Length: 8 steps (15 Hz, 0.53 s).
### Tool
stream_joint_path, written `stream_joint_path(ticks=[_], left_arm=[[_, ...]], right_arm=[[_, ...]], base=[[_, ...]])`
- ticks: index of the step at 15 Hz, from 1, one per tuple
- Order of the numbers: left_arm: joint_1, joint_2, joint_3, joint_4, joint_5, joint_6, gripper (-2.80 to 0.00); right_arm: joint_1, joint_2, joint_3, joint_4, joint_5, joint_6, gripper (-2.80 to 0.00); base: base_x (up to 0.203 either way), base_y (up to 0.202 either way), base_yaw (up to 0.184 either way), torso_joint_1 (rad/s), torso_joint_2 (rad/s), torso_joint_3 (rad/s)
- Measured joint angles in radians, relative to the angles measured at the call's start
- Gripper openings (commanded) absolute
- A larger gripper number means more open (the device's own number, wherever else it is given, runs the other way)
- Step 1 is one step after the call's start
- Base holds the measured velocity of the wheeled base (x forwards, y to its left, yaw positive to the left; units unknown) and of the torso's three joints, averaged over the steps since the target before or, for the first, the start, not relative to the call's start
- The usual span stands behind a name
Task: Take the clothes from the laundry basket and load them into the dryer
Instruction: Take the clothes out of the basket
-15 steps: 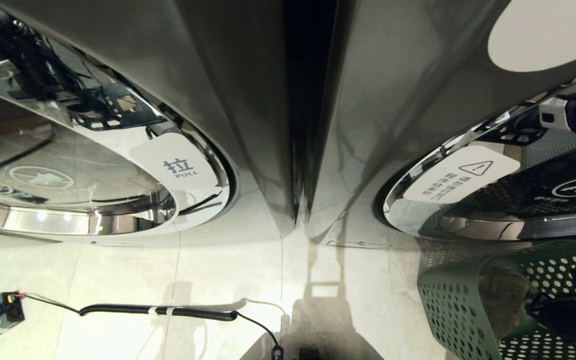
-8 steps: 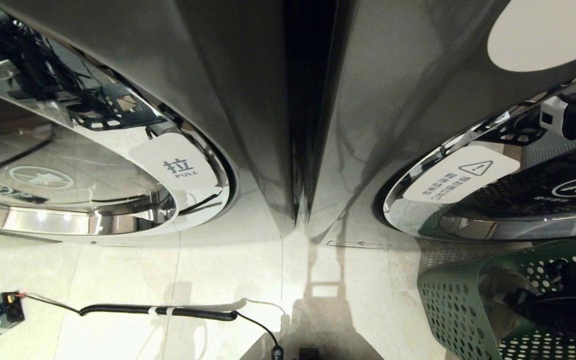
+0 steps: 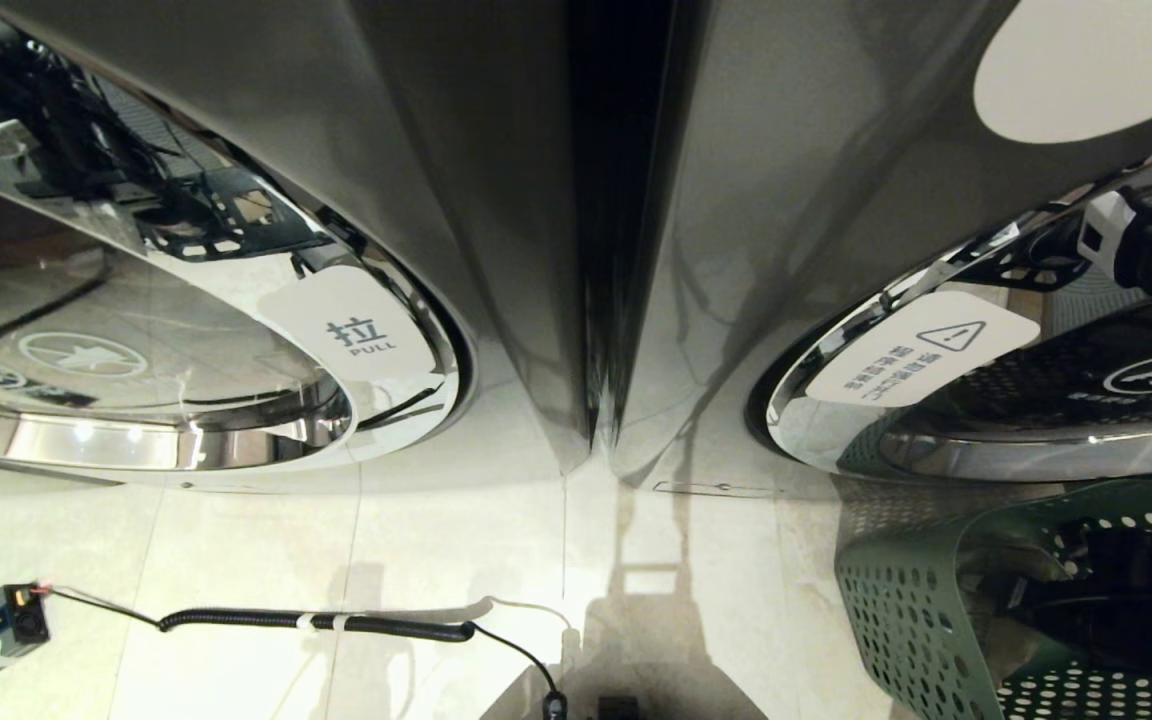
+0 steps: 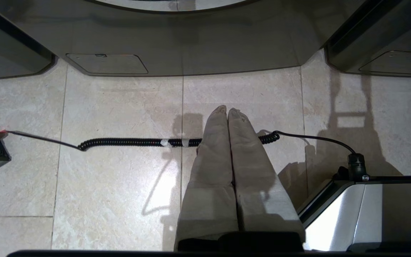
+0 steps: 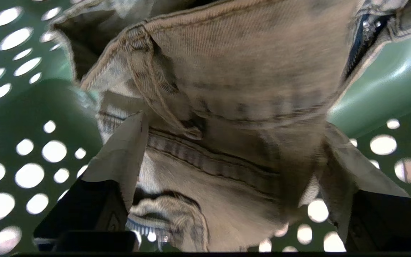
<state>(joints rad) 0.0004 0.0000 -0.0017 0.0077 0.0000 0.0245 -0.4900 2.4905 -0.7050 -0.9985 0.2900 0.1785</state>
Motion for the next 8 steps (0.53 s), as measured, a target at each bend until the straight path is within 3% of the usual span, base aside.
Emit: stream_joint_path(ticks=[1,8], left_arm=[[0.0,0.0,0.0,0.0,0.0,0.0,-2.8],[0.0,0.0,0.0,0.0,0.0,0.0,-2.8]], right_arm=[[0.0,0.018,-0.018,0.001,0.001,0.002,-2.8],[0.001,0.058,-0.089,0.025,-0.001,0.007,-2.8]], base=[[0.0,0.0,0.0,0.0,0.0,0.0],[0.0,0.0,0.0,0.0,0.0,0.0]])
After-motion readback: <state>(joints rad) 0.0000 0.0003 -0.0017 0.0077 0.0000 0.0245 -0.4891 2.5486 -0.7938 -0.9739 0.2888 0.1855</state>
